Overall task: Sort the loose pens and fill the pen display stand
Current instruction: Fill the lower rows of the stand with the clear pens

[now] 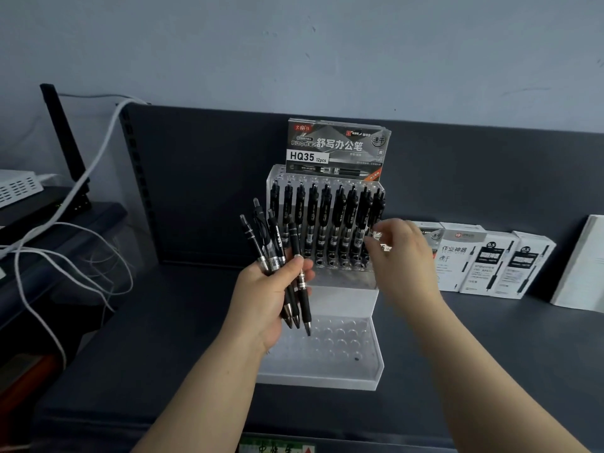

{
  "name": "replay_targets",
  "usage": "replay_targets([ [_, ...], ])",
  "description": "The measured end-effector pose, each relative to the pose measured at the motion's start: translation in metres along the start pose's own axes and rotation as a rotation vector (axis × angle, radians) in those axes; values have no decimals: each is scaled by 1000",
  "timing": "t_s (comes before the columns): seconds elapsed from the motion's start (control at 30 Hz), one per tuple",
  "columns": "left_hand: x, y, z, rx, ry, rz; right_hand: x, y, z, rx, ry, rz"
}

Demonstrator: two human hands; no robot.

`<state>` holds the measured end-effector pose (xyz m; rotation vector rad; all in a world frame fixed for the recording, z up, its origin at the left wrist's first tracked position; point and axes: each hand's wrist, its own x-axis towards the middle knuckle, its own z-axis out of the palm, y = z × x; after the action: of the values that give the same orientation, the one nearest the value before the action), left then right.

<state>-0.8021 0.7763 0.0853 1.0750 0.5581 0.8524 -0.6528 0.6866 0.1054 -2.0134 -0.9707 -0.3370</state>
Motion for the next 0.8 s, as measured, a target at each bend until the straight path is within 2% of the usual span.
replay_targets([
  [0.03, 0, 0, 0, -3, 7, 6, -8, -11, -2, 61, -25, -41],
  [0.13, 0, 2, -1, -19, 20, 16, -30, -41, 5, 294, -364, -12],
  [0.2, -1, 4, -5, -34, 14, 16, -36, -46, 17, 347, -451, 17],
  [0.43, -1, 15, -29, -101, 24, 13, -29, -63, 35, 390, -503, 1],
  [0.67, 4, 26, -42, 2, 60, 87, -29, -85, 44, 367, -554, -104],
  [0.73, 5, 27, -44, -7, 73, 91, -26, -88, 46, 345, -517, -109],
  [0.8, 8, 28, -49, -31, 107, 76, -17, -87, 47, 325, -403, -90],
])
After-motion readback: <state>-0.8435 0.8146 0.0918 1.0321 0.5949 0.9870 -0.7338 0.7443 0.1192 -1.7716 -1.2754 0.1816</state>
